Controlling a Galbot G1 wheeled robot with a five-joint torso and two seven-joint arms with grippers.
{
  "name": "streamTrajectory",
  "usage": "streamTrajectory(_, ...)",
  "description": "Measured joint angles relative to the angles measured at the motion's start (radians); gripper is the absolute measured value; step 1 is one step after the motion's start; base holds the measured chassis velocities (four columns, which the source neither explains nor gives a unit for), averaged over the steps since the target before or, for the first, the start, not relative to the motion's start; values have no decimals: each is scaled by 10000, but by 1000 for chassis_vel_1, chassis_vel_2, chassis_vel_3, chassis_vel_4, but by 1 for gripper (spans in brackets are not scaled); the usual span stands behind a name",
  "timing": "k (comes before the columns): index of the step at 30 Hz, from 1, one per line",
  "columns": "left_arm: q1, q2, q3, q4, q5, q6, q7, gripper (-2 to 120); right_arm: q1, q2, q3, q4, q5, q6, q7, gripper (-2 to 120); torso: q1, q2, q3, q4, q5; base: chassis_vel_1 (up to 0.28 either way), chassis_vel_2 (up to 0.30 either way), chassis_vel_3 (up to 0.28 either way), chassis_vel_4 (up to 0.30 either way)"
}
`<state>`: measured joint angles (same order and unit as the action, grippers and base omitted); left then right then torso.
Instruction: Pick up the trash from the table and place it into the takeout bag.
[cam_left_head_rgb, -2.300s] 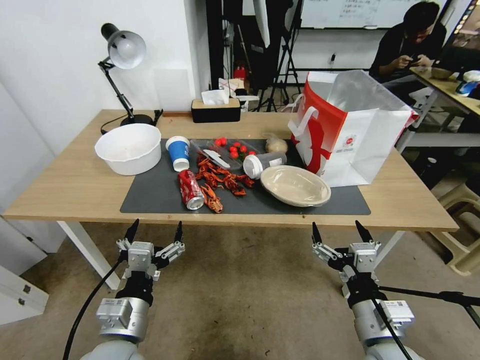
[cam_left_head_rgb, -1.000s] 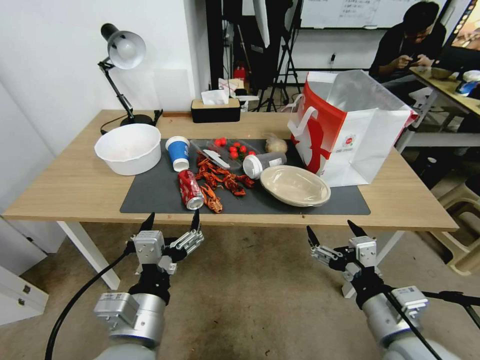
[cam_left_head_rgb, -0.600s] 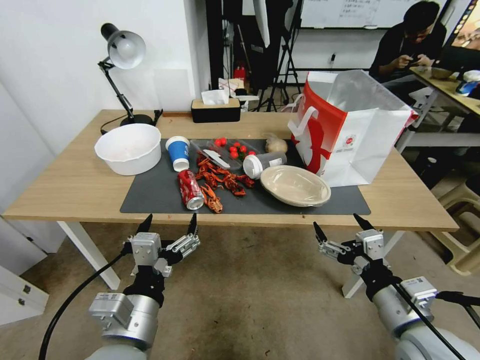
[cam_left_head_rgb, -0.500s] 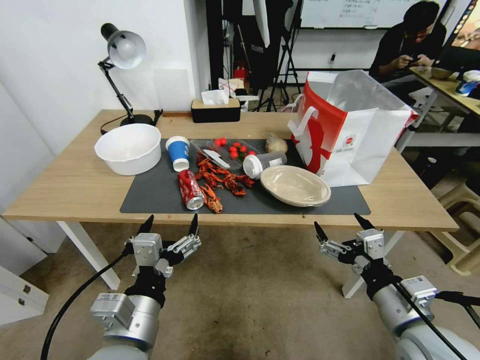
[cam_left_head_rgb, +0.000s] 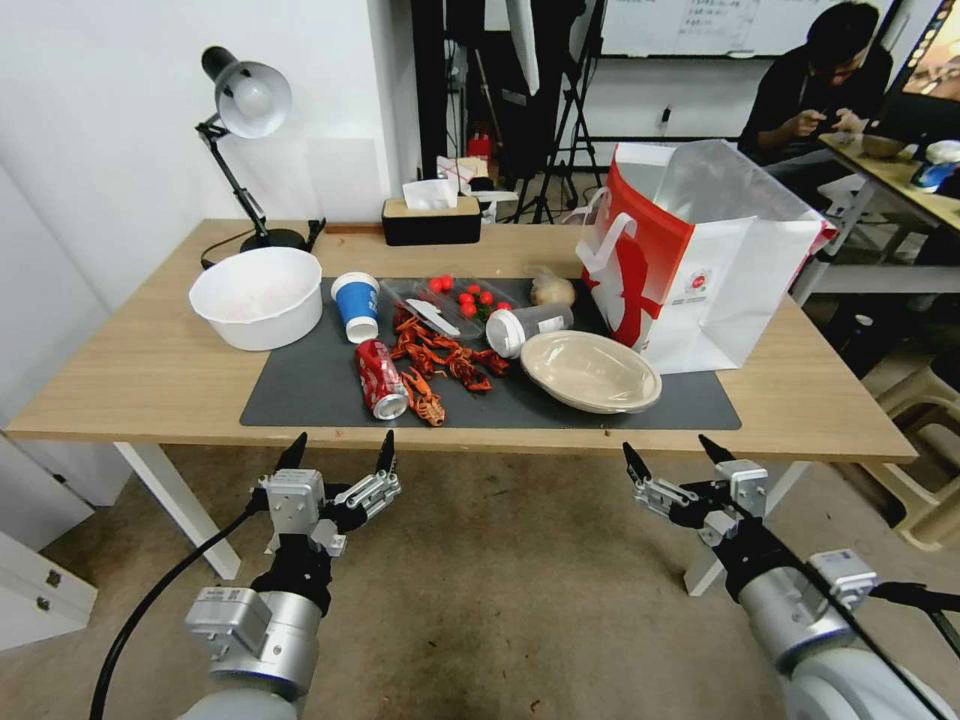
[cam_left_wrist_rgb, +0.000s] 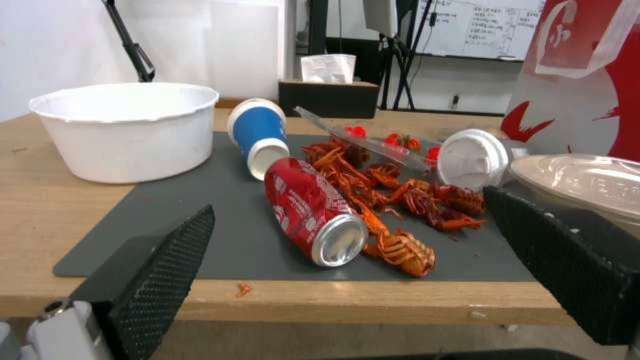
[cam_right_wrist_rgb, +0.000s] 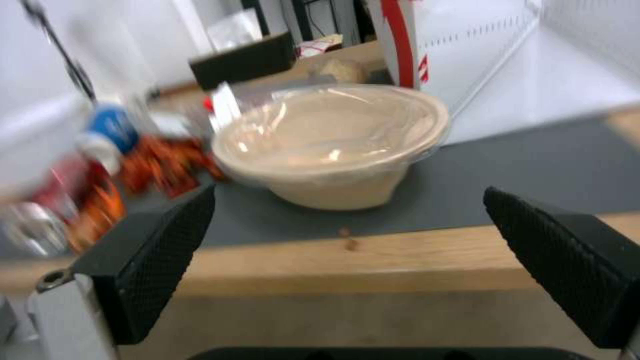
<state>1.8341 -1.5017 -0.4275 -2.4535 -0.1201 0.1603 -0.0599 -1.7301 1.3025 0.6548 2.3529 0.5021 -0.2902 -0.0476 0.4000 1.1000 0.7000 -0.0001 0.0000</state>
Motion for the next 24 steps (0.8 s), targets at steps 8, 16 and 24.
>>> streamTrajectory(8, -53, -67, 5, 196, 17, -155, 23, 100, 1309, 84, -35, -39, 5201, -783, 1800, 100, 1, 0, 0, 2, -1, 0, 0, 0, 0)
streamTrajectory(16, -105, -48, 15, 384, 4, -263, 84, 100, 2324, 241, 29, -293, 7969, -1110, 4131, 100, 1, 0, 0, 1, 0, 0, 0, 0, 0)
streamTrajectory(24, -146, -50, -27, 433, -3, -296, 105, 100, 3026, 314, -107, -1096, 8977, -1159, 4676, 100, -1, 0, 0, 1, 0, 0, 0, 0, 0)
